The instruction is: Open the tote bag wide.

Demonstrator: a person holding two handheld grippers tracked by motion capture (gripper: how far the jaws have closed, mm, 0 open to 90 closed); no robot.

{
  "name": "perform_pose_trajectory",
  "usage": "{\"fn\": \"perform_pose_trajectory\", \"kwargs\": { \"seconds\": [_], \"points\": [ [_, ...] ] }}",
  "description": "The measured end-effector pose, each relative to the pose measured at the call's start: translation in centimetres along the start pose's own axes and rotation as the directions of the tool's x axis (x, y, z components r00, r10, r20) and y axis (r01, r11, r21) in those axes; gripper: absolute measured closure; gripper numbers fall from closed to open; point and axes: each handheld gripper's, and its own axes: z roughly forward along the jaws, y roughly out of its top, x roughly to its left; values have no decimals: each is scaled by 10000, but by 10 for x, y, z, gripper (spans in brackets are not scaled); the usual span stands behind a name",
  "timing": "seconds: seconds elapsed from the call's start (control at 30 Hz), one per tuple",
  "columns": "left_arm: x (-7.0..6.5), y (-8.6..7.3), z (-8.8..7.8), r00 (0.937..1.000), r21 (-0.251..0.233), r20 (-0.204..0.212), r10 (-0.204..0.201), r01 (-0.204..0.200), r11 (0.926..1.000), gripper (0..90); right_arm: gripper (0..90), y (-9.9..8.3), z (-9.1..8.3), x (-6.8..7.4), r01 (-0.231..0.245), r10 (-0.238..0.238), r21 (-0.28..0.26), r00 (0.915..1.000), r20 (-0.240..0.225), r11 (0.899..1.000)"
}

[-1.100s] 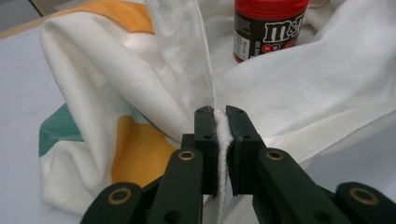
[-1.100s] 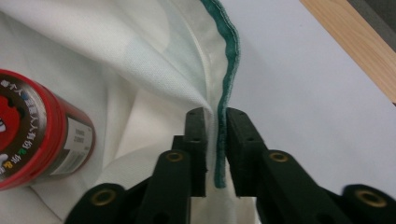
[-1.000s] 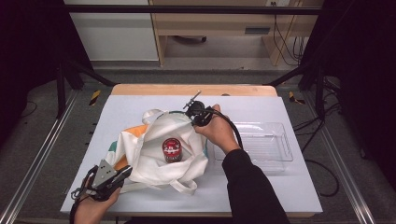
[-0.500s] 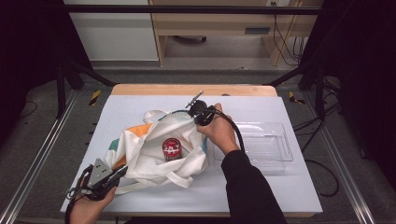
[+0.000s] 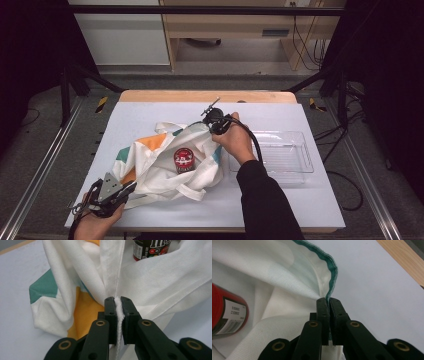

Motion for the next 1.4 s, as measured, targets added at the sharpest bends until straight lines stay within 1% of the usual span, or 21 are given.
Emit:
{"fn": "perform_pose_trajectory", "kwargs": {
  "seconds": [0.1, 0.13, 0.17, 0.2, 0.23, 0.27, 0.3, 0.43, 0.5, 0.53, 0.57, 0.6, 0.73, 0.9, 1.03, 1.1, 1.13, 1.2, 1.23, 1.27, 1.4],
  "points": [
    [-2, 0, 2, 9996, -82, 254, -158, 160, 9998, 840, 852, 0, -3, 1, -262, 257, -216, 9994, -241, 9994],
    [-1, 0, 2, 9998, -158, 172, -75, 77, 9998, 840, 823, -1, -6, 1, -318, 303, -466, 9990, -319, 9984],
    [-1, 0, 2, 9998, -174, 163, -89, 91, 9998, 839, 749, -2, -13, 0, -356, 339, -689, 9991, -255, 9970],
    [0, -1, 2, 9998, -203, 138, -118, 121, 9997, 839, 749, -2, -13, 0, -356, 339, -689, 9991, -255, 9970],
    [1, -1, 2, 9998, -206, 156, -143, 147, 9997, 837, 719, -5, -23, 1, -489, 453, -1080, 9983, -358, 9930],
    [1, -1, 2, 9997, -211, 162, -179, 182, 9996, 837, 719, -5, -23, 1, -489, 453, -1080, 9983, -358, 9930],
    [1, -2, 2, 9997, -237, 155, -192, 195, 9995, 835, 695, -8, -35, 3, -669, 604, -1449, 9970, -485, 9872],
    [0, -2, 3, 9998, -314, 105, -176, 180, 9993, 830, 667, -15, -55, 6, -748, 642, -1954, 9961, -601, 9779],
    [0, -2, 3, 9997, -349, 120, -204, 208, 9992, 826, 665, -24, -71, 10, -686, 544, -2282, 9962, -677, 9712],
    [0, -2, 3, 9997, -355, 130, -221, 226, 9991, 817, 661, -32, -82, 15, -701, 514, -2581, 9956, -786, 9636],
    [0, -2, 3, 9997, -359, 126, -208, 212, 9991, 817, 661, -32, -82, 15, -701, 514, -2581, 9956, -786, 9636],
    [0, -1, 3, 9997, -350, 82, -209, 212, 9992, 803, 658, -42, -91, 20, -708, 478, -2775, 9949, -889, 9581],
    [-4, 0, 4, 9998, -444, 88, -176, 180, 9989, 766, 646, -53, -100, 28, -679, 400, -2925, 9941, -1004, 9539],
    [-7, 4, 5, 10000, -732, -88, -47, 41, 9973, 599, 571, -64, -114, 42, -590, 259, -3191, 9939, -1070, 9459],
    [-5, 6, 2, 9996, -931, -235, -143, 121, 9956, 550, 549, -65, -114, 49, -539, 219, -3091, 9941, -1061, 9495],
    [-4, 13, -2, 9995, -1232, -169, -259, 236, 9921, 527, 538, -68, -117, 56, -608, 167, -3289, 9907, -1352, 9424],
    [-4, 15, -3, 9996, -1354, -181, -221, 195, 9906, 520, 526, -69, -117, 58, -645, 198, -3285, 9903, -1377, 9423],
    [-2, 24, -4, 9997, -1389, -234, -79, 45, 9903, 506, 508, -69, -117, 60, -672, 244, -3315, 9910, -1318, 9410],
    [0, 34, -4, 9998, -1557, -223, -9, -26, 9878, 488, 462, -70, -119, 64, -661, 276, -3302, 9924, -1200, 9416],
    [0, 34, -4, 9998, -1557, -223, -9, -26, 9878, 482, 462, -70, -119, 64, -661, 276, -3302, 9924, -1200, 9416],
    [5, 59, 4, 9970, -1264, -246, 728, -753, 9891, 430, 441, -68, -123, 70, -627, 261, -3418, 9935, -1106, 9377]
  ]
}}
